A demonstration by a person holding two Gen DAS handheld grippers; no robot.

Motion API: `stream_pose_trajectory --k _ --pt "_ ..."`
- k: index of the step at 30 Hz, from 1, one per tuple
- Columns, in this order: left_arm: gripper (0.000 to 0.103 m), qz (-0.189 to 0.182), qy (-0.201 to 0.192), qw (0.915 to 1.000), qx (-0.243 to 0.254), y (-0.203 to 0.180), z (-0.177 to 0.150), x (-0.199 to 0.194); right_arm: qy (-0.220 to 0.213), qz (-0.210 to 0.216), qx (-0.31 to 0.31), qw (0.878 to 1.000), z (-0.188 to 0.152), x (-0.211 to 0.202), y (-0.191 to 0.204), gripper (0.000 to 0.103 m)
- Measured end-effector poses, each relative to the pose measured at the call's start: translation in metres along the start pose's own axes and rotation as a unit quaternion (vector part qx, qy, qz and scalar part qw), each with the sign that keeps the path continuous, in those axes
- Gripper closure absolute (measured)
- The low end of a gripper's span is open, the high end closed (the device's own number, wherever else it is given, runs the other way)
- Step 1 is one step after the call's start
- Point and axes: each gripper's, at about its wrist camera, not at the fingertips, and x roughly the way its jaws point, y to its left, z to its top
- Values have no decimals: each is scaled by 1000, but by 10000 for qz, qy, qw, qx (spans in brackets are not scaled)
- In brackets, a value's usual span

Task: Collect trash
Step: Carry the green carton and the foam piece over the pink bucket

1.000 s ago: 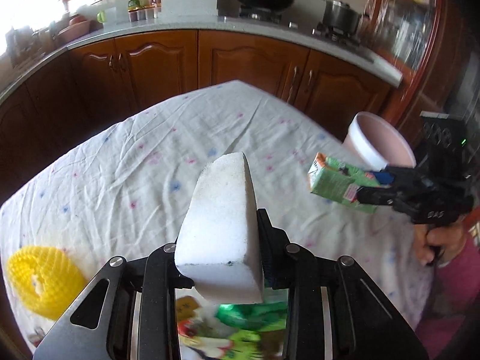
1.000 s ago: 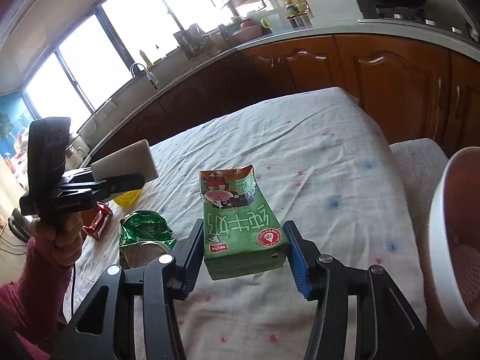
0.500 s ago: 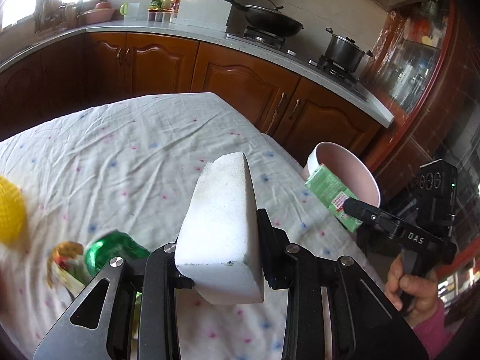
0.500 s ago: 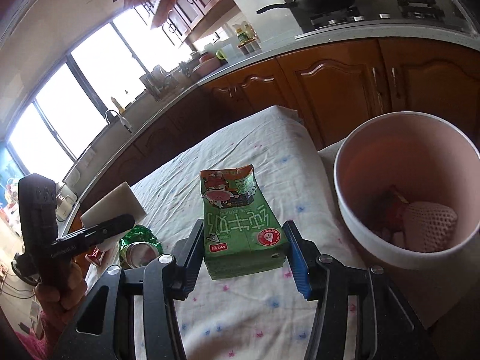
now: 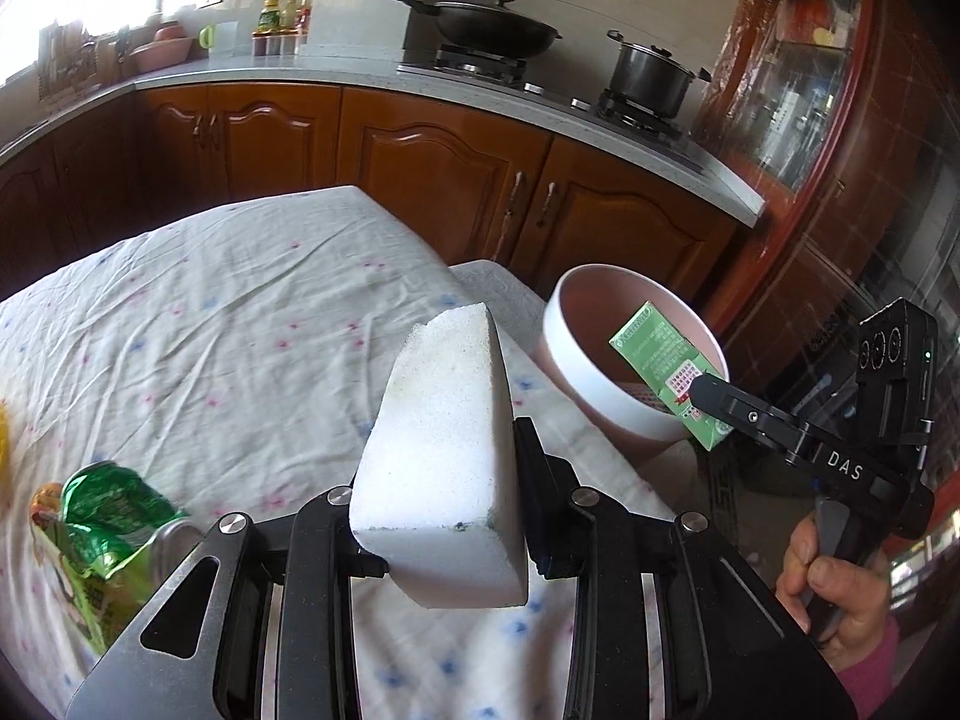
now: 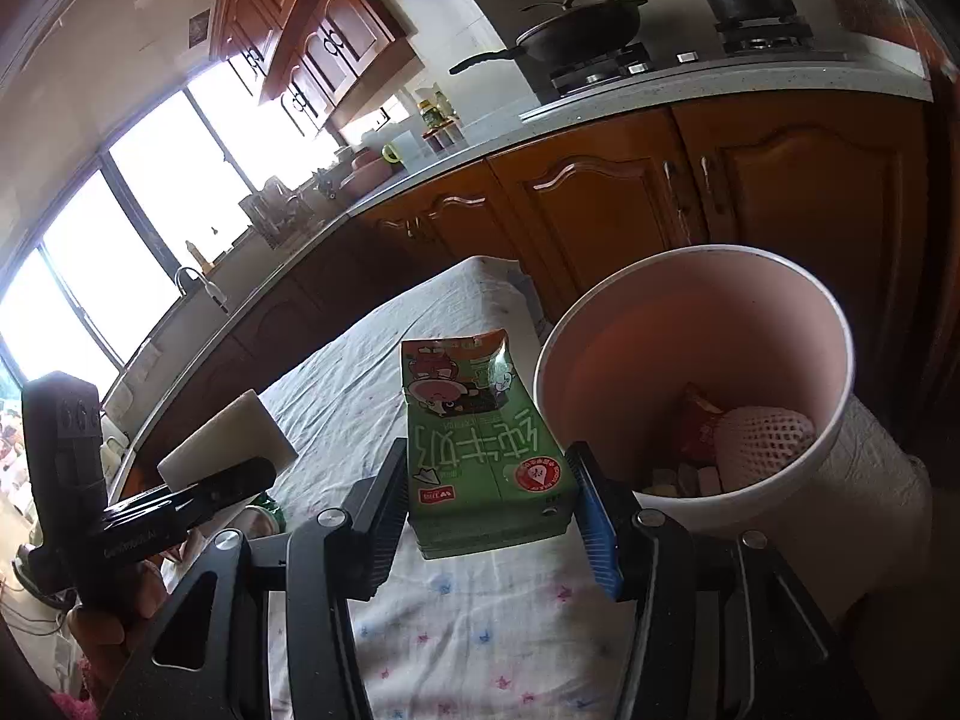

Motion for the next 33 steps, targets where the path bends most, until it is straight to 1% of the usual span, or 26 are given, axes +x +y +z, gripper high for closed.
stream_pose_trajectory --k 8,22,33 --pt "74 -60 94 9996 245 -25 8 14 -176 -156 142 9996 6 -15 -19 51" --pt "74 -230 191 9985 463 -63 24 35 -330 -378 340 9982 12 -34 -51 51" --pt "74 -607 509 9947 651 -94 37 63 -217 -595 437 9970 24 -35 -73 51"
